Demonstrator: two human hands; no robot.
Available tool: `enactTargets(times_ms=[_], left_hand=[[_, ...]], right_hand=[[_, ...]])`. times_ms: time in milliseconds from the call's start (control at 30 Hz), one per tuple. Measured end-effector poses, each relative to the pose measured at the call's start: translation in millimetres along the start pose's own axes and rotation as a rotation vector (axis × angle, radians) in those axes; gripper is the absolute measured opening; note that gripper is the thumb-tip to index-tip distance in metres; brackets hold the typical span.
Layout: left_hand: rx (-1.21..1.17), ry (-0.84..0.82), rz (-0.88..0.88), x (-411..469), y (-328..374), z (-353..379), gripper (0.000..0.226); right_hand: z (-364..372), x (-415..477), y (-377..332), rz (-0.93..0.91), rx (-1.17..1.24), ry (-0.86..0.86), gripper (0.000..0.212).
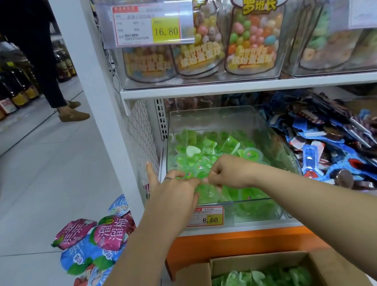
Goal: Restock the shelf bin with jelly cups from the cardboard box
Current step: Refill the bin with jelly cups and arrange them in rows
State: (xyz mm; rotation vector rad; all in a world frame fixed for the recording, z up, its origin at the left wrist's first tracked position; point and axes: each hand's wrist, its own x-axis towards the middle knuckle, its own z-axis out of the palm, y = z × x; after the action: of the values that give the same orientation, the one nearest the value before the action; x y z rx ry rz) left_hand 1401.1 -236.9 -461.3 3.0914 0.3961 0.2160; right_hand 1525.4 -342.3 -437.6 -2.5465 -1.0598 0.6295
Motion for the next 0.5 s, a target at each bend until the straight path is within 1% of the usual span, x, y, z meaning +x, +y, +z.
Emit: enactTargets(times_ms=[67, 167, 267, 367, 400, 467, 500], left_hand=[[-0.003, 0.014, -0.003, 0.5, -0.1, 1.3, 0.032], [0.032, -0.002, -0.009, 1.8, 1.1, 4.2, 0.028], [0.068, -0.004, -0.004, 1.9, 2.1, 3.8, 0.026], [0.073, -0.004, 0.051, 2.7, 1.3, 1.7, 0.027], [0.061, 0.041, 0.087, 2.6, -0.6, 2.5, 0.026], [0.028, 0.232, 0.199, 2.9, -2.9, 3.4, 0.026], [-0.015, 0.294, 0.240, 2.7, -3.1, 3.3, 0.030]], right_hand=[[-1.4, -0.5, 2.5, -0.005, 0.020, 0.027, 0.043], [3.2, 1.1, 3.1, -0.014, -0.030, 0.030, 0.043], [10.2, 5.7, 4.9, -0.016, -0.042, 0.055, 0.032], [11.1, 4.9, 9.2, -0.005, -0.074, 0.167, 0.024], [8.8, 2.1, 11.3, -0.008, -0.075, 0.215, 0.021], [0.8, -6.4, 18.0, -0.036, -0.052, 0.312, 0.013], [-4.5, -11.2, 22.8, -0.046, -0.040, 0.364, 0.011]])
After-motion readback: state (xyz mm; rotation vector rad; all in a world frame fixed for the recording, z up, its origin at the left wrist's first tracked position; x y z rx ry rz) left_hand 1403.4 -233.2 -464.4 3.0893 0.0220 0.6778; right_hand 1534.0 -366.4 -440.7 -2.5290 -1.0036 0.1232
